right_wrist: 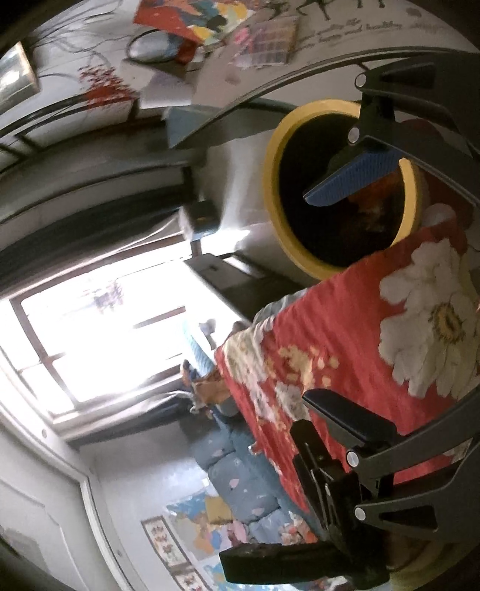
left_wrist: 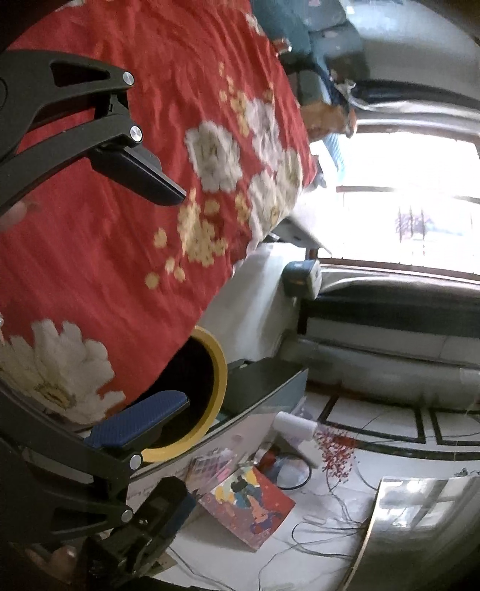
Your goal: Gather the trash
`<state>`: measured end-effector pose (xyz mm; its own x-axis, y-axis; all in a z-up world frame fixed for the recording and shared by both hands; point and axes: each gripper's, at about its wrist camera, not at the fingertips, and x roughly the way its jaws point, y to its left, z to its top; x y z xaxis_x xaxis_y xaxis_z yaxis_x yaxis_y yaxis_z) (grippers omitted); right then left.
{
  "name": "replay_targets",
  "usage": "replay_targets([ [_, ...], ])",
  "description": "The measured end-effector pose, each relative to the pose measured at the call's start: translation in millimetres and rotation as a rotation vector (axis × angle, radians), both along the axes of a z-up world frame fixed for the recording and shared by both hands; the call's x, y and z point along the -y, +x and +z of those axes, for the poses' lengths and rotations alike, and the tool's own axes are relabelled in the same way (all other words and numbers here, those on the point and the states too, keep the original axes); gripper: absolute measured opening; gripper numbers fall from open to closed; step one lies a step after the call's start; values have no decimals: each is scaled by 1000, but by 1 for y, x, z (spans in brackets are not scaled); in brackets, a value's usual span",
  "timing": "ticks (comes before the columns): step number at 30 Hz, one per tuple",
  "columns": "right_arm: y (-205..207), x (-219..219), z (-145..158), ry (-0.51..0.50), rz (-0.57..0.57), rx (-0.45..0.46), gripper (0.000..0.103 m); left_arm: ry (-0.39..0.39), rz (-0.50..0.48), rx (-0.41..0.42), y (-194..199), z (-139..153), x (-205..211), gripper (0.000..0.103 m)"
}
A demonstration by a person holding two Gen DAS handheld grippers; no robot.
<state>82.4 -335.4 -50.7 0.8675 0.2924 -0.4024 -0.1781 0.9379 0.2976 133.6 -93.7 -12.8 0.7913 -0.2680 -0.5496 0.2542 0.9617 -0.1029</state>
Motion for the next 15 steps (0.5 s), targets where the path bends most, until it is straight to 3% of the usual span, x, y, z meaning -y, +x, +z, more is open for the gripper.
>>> replay_targets([
  [15,-42,-45,4,-180,-99,262,97,-8,133,106,-61,-5,-49,92],
])
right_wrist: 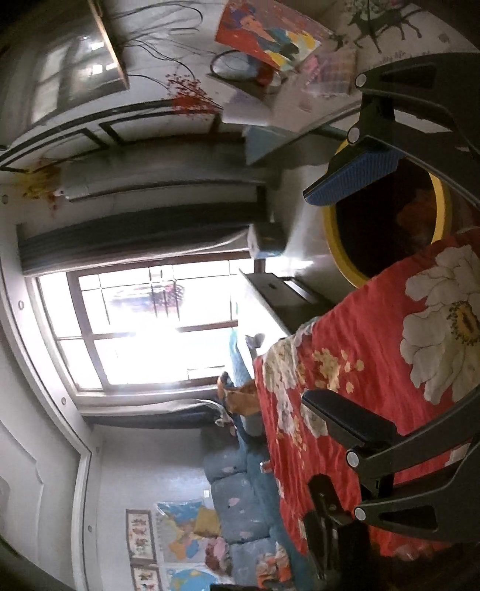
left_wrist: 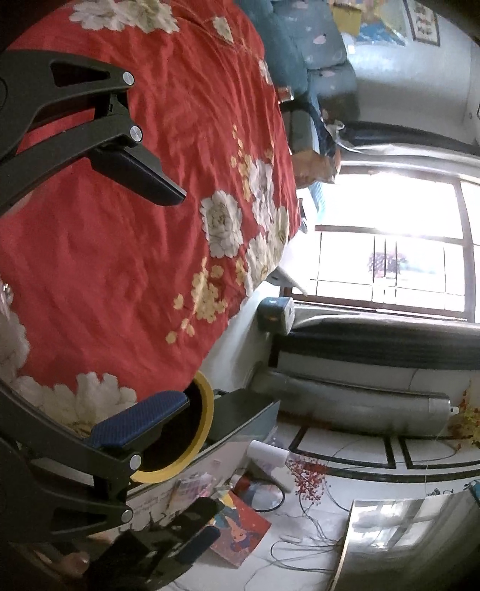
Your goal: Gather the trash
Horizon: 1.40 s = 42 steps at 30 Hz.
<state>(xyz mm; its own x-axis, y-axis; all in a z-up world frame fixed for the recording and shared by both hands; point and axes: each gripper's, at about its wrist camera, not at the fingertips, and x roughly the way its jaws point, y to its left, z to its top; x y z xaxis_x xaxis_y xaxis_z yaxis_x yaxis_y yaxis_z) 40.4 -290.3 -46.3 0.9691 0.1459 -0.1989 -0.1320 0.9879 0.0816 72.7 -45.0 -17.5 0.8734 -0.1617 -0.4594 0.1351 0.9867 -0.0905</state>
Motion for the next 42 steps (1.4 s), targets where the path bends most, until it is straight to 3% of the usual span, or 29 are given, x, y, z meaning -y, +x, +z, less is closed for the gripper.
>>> replay_targets([
  [12,-6,-8,-8,-6,8,-4,97,7,18,76,-17,0,-4,92],
  [42,-5,-6,-16,5,-8,-20,97,20,-5,73,-22,-4,3,92],
])
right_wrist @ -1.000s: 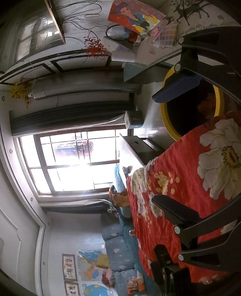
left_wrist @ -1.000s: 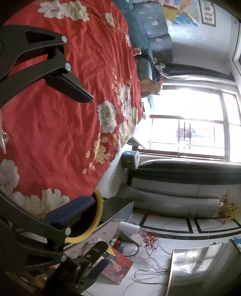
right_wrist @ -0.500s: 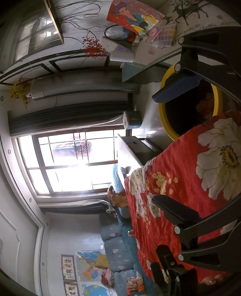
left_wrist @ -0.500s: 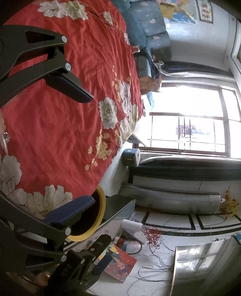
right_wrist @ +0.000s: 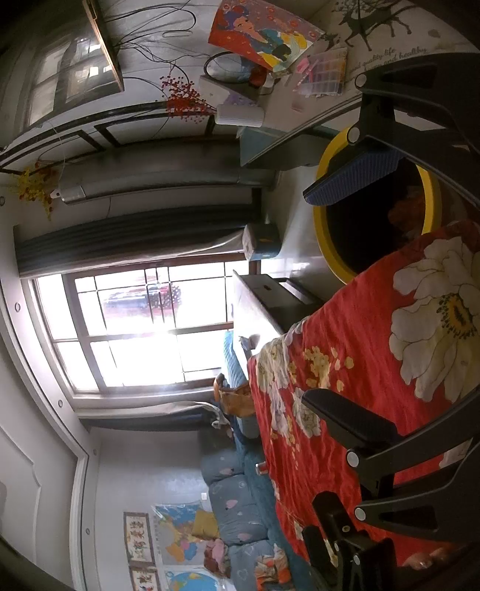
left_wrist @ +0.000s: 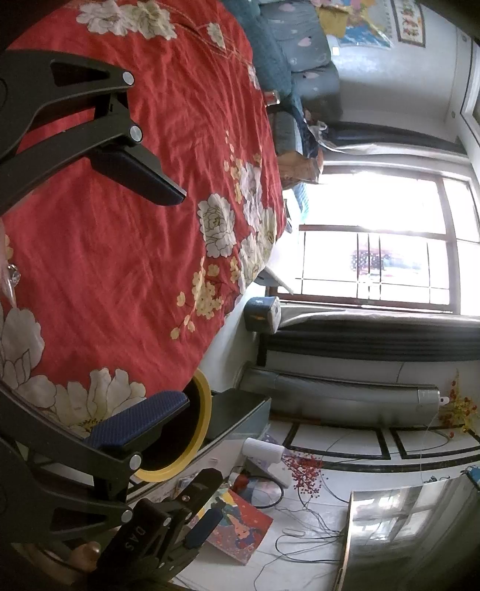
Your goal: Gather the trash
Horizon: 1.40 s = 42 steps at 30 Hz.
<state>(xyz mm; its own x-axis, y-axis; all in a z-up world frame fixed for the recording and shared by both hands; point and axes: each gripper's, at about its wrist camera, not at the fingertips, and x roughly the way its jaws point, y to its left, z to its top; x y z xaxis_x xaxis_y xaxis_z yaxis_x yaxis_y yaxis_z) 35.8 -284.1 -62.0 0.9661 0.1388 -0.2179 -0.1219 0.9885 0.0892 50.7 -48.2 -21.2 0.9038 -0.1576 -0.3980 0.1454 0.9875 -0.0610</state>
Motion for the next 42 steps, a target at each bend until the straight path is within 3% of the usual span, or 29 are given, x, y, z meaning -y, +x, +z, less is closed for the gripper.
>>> replay_targets([
  [32,0,1,0,2,-1,-1,97,1,5,-22,-1,-6,0,92],
  [42,3,-3,2,19,14,-33,97,-9,30,-77,8,-15,-9,92],
])
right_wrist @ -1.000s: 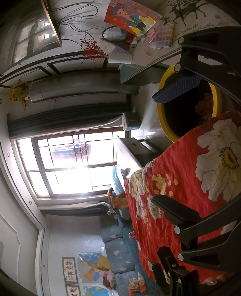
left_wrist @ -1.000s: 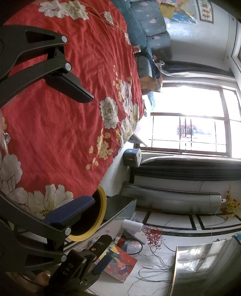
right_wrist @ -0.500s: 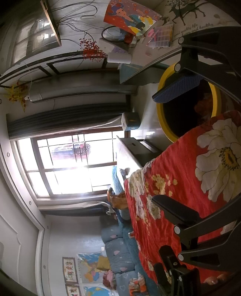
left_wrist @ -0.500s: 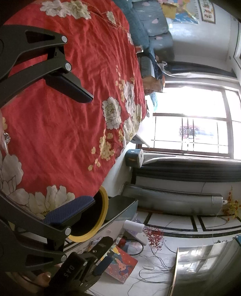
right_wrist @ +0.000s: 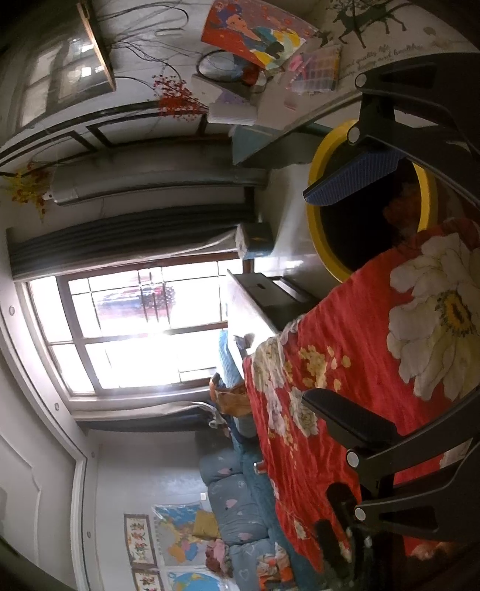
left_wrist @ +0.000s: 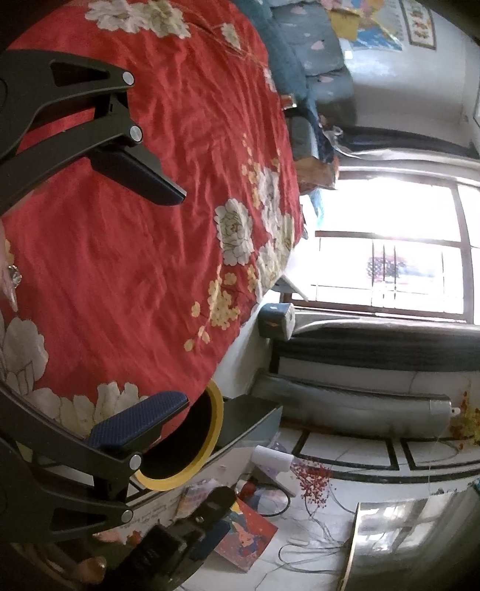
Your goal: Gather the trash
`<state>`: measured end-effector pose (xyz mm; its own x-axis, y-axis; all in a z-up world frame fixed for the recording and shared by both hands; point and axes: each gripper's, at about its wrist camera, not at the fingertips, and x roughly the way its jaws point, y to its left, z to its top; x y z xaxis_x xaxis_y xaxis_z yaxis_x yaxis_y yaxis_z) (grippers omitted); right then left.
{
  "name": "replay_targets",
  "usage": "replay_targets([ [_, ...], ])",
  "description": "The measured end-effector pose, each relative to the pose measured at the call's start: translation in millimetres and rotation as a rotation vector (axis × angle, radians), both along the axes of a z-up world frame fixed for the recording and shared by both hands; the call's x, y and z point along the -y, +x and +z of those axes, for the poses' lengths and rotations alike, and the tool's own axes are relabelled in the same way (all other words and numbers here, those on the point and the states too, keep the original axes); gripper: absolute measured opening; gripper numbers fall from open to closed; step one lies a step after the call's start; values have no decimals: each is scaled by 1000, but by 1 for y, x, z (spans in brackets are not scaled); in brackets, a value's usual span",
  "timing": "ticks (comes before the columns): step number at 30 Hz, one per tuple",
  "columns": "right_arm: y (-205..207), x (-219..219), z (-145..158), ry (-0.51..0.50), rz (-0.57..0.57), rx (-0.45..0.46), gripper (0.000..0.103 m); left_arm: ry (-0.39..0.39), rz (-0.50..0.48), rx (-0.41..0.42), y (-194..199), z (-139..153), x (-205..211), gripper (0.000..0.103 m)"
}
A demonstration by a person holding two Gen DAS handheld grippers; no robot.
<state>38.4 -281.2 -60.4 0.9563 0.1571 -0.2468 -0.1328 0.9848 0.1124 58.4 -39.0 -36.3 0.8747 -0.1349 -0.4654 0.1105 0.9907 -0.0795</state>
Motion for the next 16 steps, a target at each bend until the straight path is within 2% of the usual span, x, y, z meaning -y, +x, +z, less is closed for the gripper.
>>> replay_targets([
  [2,5,-7,7,6,32,-22,97,-6,28,-21,4,4,-11,92],
  [5,17,-38,26,39,127,-80,97,-13,120,-25,1,17,-56,92],
  [7,29,-87,36,36,253,-153,97,3,239,-39,-4,22,-105,92],
  [9,35,-141,39,14,385,-222,97,-32,369,-95,-8,20,-165,92],
  [11,39,-201,36,3,509,-299,97,-104,549,-161,-20,11,-242,92],
  [13,41,-277,23,-7,655,-414,97,-126,735,-210,-38,-4,-311,92],
  [14,39,-324,10,-39,724,-474,96,-140,807,-233,-48,-12,-341,92],
  [16,34,-387,-8,-127,789,-539,96,-154,936,-308,-65,-30,-397,92],
])
